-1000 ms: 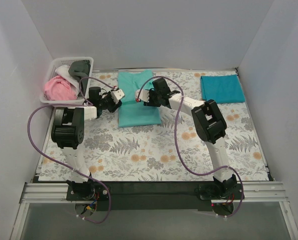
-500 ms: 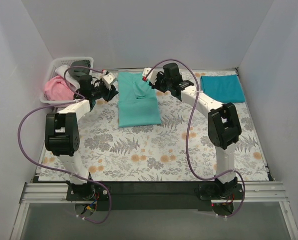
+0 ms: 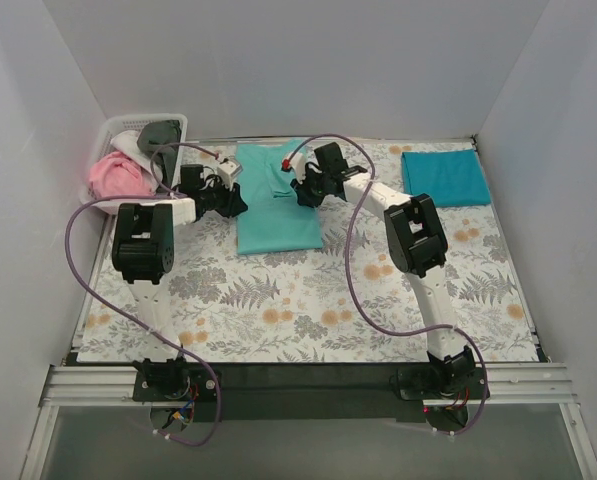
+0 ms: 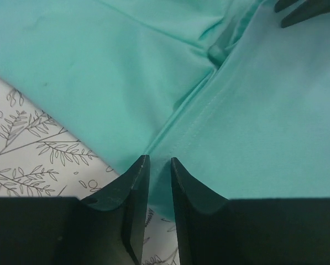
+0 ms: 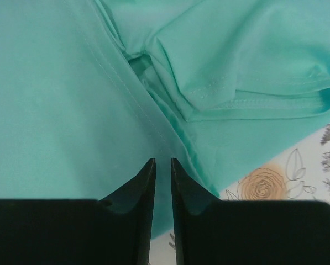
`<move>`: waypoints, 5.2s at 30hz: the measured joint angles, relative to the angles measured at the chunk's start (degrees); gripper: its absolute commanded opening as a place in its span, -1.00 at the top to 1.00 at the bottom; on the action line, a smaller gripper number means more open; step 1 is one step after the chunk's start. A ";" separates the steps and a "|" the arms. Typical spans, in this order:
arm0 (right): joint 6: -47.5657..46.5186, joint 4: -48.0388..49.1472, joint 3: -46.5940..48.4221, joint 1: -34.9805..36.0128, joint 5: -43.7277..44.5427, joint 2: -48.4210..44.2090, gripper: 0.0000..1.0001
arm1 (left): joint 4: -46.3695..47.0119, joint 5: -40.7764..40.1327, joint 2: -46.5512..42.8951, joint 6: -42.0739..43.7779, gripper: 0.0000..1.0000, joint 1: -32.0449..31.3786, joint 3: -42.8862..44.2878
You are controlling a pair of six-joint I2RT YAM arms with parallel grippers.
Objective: Fold and stack the t-shirts
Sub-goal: Fold the tshirt
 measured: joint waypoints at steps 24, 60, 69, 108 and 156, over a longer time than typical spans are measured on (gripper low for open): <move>7.10 2.40 -40.59 -1.03 -8.98 -24.39 0.58 | -18.34 3.91 -18.60 5.62 0.46 -5.60 -21.07; 1.40 -11.47 -41.81 1.53 -11.96 -37.42 0.17 | -23.96 -29.11 -54.82 10.29 -0.05 -51.43 -41.90; -16.20 -11.26 -65.68 5.31 -7.76 -63.54 -0.02 | -25.53 -26.69 -63.73 10.80 -0.12 -51.41 -45.44; -20.94 -9.84 -73.29 16.50 -3.58 -68.63 0.97 | -31.32 -19.47 -68.48 11.76 1.00 -51.25 -47.60; -27.82 -27.26 -29.44 6.05 -10.43 -41.90 0.97 | -38.42 3.76 -55.87 9.16 1.00 -8.83 -26.88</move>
